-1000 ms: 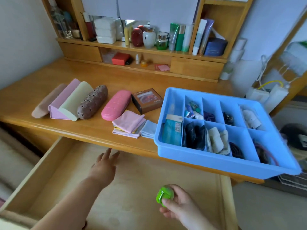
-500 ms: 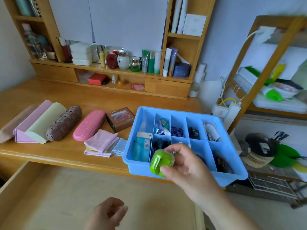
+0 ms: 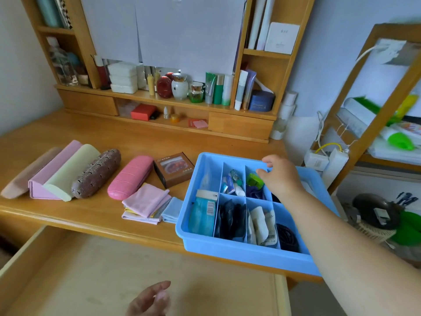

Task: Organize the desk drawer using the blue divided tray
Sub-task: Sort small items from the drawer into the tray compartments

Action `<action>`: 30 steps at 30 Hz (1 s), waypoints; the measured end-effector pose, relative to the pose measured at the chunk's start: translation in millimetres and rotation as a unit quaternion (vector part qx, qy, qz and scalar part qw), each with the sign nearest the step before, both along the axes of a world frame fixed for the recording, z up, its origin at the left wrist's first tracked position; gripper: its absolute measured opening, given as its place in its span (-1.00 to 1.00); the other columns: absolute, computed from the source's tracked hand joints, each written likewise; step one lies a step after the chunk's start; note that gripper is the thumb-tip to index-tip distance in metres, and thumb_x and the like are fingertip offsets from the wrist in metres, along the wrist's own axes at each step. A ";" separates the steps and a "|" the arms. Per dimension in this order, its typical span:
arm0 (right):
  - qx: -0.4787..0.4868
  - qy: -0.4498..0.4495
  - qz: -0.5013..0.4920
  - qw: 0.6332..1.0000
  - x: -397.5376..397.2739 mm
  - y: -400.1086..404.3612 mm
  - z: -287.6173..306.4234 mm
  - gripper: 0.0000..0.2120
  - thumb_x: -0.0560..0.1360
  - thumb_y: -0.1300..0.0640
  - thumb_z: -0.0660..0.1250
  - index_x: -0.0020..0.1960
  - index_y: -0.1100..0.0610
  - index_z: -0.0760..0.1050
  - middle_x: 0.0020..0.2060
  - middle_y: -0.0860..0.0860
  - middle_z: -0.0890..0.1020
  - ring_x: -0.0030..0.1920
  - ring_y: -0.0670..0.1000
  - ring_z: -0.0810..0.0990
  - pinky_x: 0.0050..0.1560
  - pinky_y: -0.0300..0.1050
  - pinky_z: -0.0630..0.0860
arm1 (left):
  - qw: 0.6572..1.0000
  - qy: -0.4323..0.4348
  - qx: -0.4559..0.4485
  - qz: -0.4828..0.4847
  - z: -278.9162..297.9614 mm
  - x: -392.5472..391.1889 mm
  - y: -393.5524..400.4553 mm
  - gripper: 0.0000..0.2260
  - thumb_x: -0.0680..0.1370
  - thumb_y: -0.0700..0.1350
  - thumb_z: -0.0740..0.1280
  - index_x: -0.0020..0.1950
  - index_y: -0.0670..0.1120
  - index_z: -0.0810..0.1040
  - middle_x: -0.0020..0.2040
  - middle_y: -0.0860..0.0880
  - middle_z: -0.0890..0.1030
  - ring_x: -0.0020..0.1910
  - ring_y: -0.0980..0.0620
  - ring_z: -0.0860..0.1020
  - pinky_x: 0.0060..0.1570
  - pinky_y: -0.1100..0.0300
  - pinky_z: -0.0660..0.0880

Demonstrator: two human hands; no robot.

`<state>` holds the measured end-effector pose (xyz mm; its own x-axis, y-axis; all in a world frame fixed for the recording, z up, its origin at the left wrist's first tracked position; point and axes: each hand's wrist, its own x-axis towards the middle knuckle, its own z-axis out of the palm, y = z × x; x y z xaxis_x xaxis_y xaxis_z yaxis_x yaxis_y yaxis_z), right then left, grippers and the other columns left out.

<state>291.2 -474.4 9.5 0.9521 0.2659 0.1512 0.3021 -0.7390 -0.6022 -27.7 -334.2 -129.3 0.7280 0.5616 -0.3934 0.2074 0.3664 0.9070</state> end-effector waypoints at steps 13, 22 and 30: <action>-0.029 -0.124 0.146 0.981 -122.4 -96.2 -6.6 -0.97 0.47 0.06 0.39 -0.12 -0.05 0.60 -0.26 -0.24 0.56 -0.20 -0.21 0.51 -0.23 -0.35 0.39 | 0.958 -0.119 0.194 -0.177 163.4 76.5 -37.1 -0.68 0.29 0.11 0.49 -0.03 0.03 0.64 -0.25 -0.05 0.67 -0.31 0.01 0.63 -0.20 0.25 0.58; -0.048 -0.194 0.145 0.969 -125.0 -98.7 -15.7 -0.86 0.49 0.06 0.33 -0.24 0.00 0.55 -0.36 -0.15 0.54 -0.29 -0.14 0.50 -0.29 -0.23 0.46 | 0.919 0.013 0.359 -0.163 150.9 223.9 -48.6 -0.81 0.51 -0.16 0.34 0.11 -0.12 0.47 -0.19 -0.07 0.62 -0.21 -0.03 0.64 -0.06 -0.03 0.61; 0.022 -0.329 0.170 0.929 -148.8 -93.9 -21.3 -0.88 0.46 0.24 0.32 -0.22 0.14 0.60 -0.24 -0.02 0.62 -0.16 0.05 0.55 0.07 -0.05 0.45 | 0.908 -0.098 0.403 -0.064 147.6 119.9 -14.5 -0.78 0.55 -0.28 0.27 -0.07 0.06 0.53 -0.25 0.07 0.61 -0.43 0.16 0.55 -0.34 0.34 0.51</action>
<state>142.4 -568.3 -11.8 0.5125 0.5142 0.6877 0.8263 -0.5131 -0.2321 92.2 -348.8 18.2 0.8187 0.5164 0.2513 0.0081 -0.4480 0.8940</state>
